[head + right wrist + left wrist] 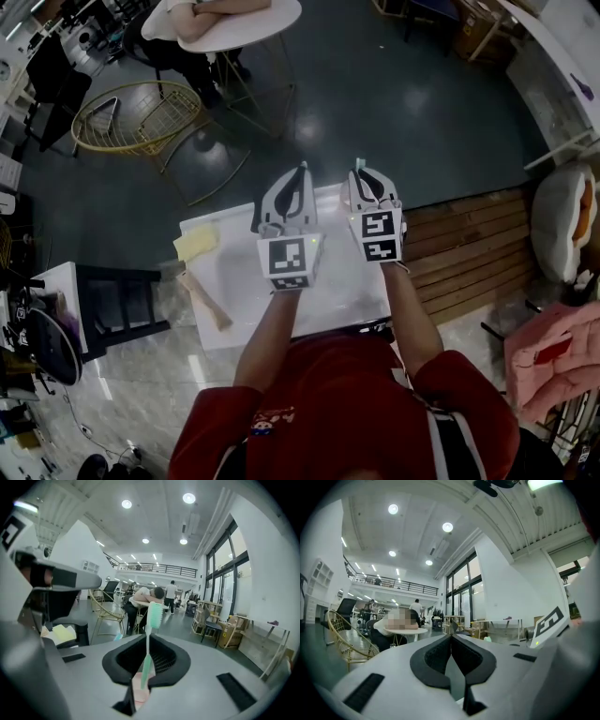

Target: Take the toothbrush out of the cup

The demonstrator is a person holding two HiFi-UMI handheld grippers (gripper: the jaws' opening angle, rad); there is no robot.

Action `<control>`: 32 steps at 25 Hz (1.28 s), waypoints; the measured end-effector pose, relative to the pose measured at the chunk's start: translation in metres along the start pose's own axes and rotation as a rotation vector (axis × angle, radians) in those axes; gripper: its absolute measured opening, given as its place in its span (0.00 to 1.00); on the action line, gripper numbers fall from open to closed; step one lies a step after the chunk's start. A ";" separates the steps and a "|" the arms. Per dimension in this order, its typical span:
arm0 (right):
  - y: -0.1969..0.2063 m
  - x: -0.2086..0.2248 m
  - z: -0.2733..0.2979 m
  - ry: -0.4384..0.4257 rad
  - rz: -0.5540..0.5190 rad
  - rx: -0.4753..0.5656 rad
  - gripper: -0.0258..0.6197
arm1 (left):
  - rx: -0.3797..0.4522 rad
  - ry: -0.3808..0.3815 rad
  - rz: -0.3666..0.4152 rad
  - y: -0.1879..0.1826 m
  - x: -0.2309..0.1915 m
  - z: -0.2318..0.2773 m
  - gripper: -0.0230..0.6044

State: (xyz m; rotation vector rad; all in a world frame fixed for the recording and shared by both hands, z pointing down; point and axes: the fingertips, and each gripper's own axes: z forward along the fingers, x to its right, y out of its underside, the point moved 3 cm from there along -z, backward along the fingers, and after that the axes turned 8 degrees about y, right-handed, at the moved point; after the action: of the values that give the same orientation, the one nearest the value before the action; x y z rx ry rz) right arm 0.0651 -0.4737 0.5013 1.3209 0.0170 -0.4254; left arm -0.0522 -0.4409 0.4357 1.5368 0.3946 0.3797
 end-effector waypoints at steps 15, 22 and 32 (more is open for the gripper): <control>-0.081 0.029 -0.057 0.063 0.122 0.276 0.10 | 0.030 0.011 0.035 -0.012 0.011 -0.003 0.08; -0.080 0.033 -0.063 0.089 0.139 0.309 0.10 | 0.041 0.011 0.031 -0.015 0.012 -0.003 0.08; -0.079 0.032 -0.061 0.093 0.138 0.301 0.10 | 0.054 0.013 0.027 -0.019 0.011 -0.004 0.08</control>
State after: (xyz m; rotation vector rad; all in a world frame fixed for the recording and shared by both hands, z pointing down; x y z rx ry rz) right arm 0.0837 -0.4404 0.4036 1.6268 -0.0629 -0.2550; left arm -0.0446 -0.4322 0.4167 1.5941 0.3968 0.4032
